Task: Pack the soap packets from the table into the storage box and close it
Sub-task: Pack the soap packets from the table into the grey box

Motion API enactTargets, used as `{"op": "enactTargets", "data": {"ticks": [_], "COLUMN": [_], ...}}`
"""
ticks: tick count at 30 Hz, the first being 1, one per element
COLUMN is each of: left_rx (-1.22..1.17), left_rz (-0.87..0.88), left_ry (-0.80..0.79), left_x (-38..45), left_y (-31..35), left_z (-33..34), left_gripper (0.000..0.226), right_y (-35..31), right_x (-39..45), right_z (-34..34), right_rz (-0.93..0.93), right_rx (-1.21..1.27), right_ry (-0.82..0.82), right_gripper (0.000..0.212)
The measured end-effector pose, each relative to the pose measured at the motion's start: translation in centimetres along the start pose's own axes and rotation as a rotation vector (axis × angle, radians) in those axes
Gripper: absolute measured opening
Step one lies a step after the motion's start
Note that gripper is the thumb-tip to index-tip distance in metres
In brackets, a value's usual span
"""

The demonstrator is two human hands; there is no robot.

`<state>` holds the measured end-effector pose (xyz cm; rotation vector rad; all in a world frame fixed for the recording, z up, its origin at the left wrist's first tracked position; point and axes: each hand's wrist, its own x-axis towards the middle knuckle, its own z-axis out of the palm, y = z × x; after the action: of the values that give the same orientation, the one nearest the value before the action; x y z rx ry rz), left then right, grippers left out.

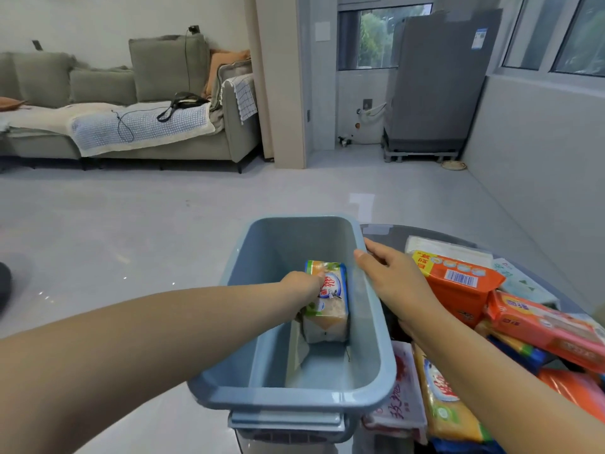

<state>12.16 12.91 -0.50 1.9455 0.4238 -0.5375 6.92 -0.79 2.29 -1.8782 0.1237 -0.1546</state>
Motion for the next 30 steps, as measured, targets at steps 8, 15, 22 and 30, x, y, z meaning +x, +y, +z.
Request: {"op": "enactTargets", "data": {"ticks": [8,15,22,30], "left_rx": [0.039,0.043,0.135,0.036], "left_rz": [0.013,0.017,0.137,0.687], "left_ry": [0.064,0.033,-0.084,0.021], "left_x": [0.6,-0.6,-4.3,-9.1], "left_y": [0.7,1.5,3.4,5.4], "left_z": [-0.2,0.0,-0.8,-0.6], "left_gripper": [0.027,0.032,0.052,0.012], "right_y": [0.0,-0.4,-1.2,-0.3], "right_x": [0.0,-0.3,-0.9,-2.3], "right_z": [-0.2,-0.3,-1.1,-4.5], "right_rz": [0.004,0.02,0.095,0.019], "right_rx": [-0.033,-0.024,0.096,0.073], "right_ry": [-0.016,-0.018,-0.098,-0.076], "right_gripper": [0.042,0.04,0.038,0.031]}}
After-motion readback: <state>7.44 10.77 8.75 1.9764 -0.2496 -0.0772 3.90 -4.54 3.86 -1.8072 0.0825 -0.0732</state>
